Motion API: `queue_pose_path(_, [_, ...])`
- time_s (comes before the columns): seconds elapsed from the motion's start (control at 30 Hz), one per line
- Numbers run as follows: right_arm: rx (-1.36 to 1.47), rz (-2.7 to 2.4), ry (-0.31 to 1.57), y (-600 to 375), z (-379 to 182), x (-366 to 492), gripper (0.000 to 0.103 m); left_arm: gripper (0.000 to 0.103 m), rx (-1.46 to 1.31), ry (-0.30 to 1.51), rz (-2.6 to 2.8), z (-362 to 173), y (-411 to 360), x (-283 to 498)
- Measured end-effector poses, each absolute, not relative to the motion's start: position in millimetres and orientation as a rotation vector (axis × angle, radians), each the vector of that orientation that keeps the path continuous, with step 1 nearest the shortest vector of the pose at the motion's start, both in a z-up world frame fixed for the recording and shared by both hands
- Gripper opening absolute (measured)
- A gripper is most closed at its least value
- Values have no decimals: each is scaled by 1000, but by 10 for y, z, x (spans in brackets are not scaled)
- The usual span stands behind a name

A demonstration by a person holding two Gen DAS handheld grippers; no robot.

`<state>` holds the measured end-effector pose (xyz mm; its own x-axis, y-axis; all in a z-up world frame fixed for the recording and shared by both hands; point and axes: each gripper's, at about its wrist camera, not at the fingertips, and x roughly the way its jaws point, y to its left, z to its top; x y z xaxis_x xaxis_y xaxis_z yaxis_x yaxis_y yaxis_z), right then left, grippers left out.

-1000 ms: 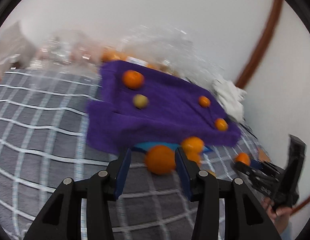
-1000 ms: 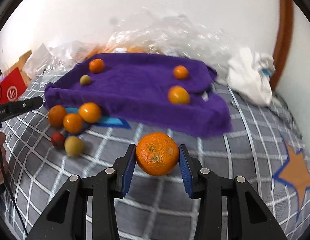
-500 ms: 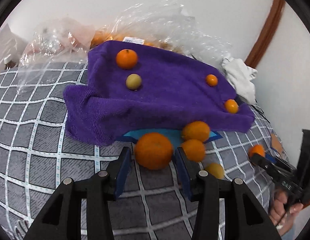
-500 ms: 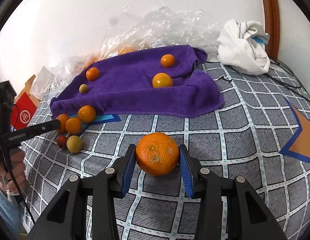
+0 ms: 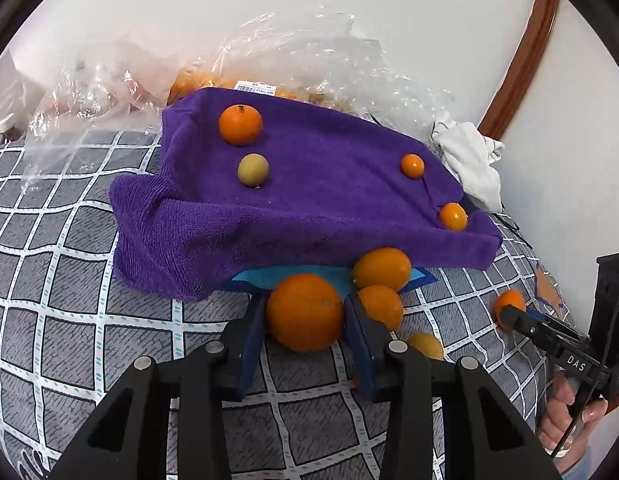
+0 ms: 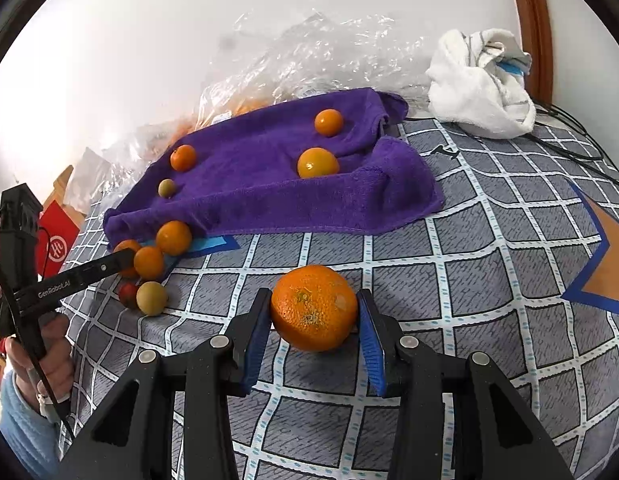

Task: Organize fruits
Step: 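Grasp a large orange with the left tool while the right tool holds the tangerine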

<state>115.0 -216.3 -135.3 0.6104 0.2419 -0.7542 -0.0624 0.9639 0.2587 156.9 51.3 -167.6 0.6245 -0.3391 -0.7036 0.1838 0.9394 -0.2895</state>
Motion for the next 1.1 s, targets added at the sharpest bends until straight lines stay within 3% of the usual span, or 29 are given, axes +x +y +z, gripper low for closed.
queue_pose_path(0.4, [191,132,905,-2130,-1353,1150,42,37,-180,847,-284,-1680,494,1509])
queue_pose_path(0.77, [198,128,903,-2142,-1356,1139,42,37,-246,665,-210,-1462,713,1288])
queue_pose_path(1.1, [211,110,892,-2179,-1340,1114,42,37,-261,615,-185,-1406,777,1260])
